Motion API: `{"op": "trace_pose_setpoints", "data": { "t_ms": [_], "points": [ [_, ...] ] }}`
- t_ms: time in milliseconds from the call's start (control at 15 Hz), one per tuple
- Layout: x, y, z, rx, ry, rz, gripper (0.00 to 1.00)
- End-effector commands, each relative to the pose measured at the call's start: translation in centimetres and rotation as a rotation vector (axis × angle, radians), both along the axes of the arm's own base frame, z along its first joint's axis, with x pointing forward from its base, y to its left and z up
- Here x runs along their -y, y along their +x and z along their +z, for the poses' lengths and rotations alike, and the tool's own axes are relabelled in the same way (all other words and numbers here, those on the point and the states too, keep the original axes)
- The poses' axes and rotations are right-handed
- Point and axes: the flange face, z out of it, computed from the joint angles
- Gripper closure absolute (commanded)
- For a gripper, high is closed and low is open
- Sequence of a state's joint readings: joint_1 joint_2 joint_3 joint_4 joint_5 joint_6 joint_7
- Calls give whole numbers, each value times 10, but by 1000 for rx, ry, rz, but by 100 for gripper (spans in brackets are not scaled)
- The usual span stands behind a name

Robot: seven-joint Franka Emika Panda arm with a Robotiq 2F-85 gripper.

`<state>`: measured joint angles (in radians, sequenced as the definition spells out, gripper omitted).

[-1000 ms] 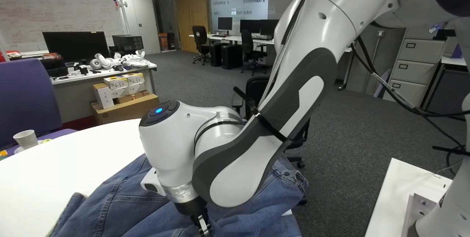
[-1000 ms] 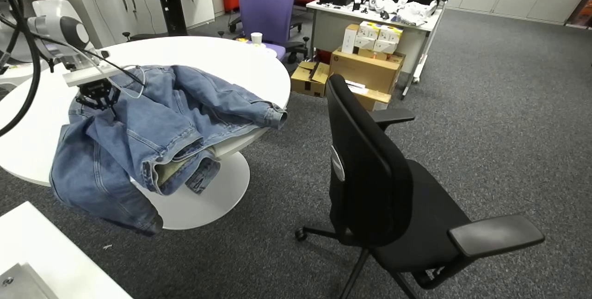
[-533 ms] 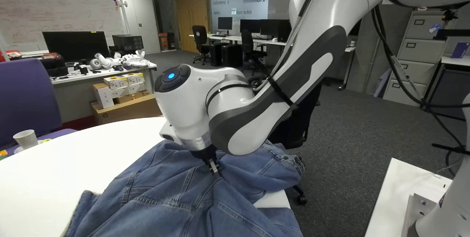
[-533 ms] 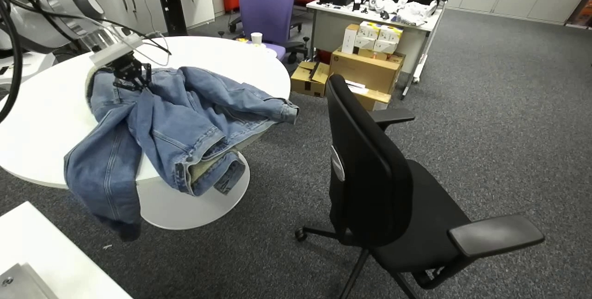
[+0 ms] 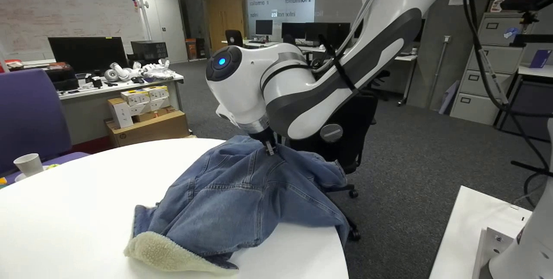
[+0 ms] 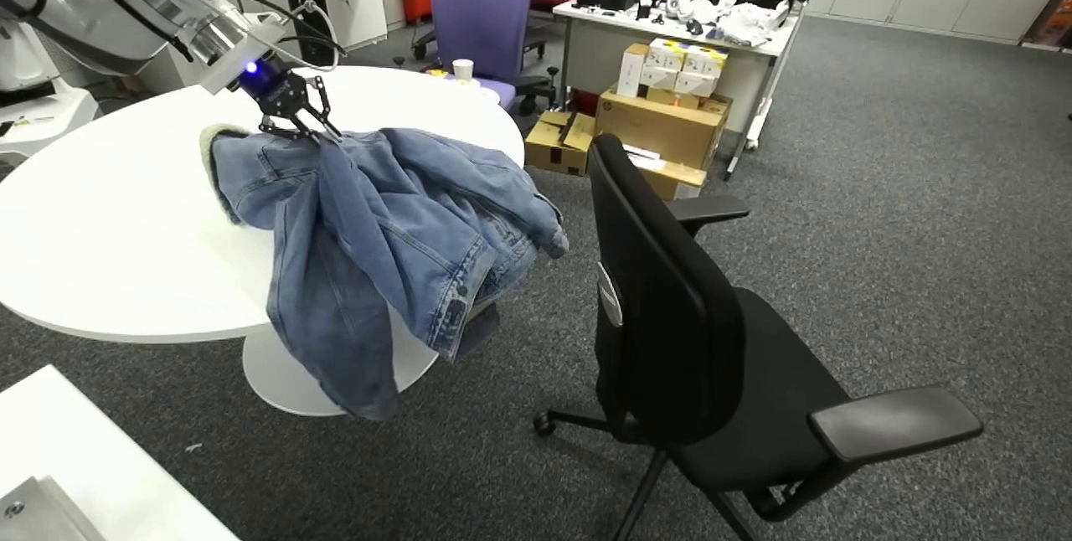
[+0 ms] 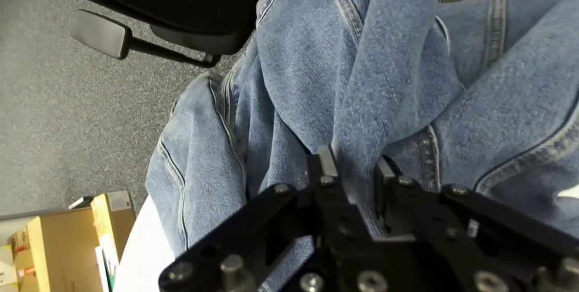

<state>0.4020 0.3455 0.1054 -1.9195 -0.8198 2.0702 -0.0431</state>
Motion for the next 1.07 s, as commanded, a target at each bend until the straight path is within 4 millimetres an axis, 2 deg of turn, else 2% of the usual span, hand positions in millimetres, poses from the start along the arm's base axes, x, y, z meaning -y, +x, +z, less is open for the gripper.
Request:
{"op": "trace_pose_setpoints", "data": {
  "t_ms": [0, 400, 467, 533, 667, 867, 933, 1000],
  "points": [
    [0, 0, 0, 1, -3, -6, 69],
    [-2, -1, 1, 4, -3, -7, 68],
    [-13, -2, 0, 5, -4, 5, 43],
    [-23, -3, -2, 3, 0, 10, 42],
    [-45, -3, -8, 10, 6, 14, 27],
    [-67, 1, -9, 33, 37, -26, 5],
    [-72, 3, -9, 39, 44, -53, 0],
    [-76, 6, -8, 39, 53, -75, 0]
  ]
}}
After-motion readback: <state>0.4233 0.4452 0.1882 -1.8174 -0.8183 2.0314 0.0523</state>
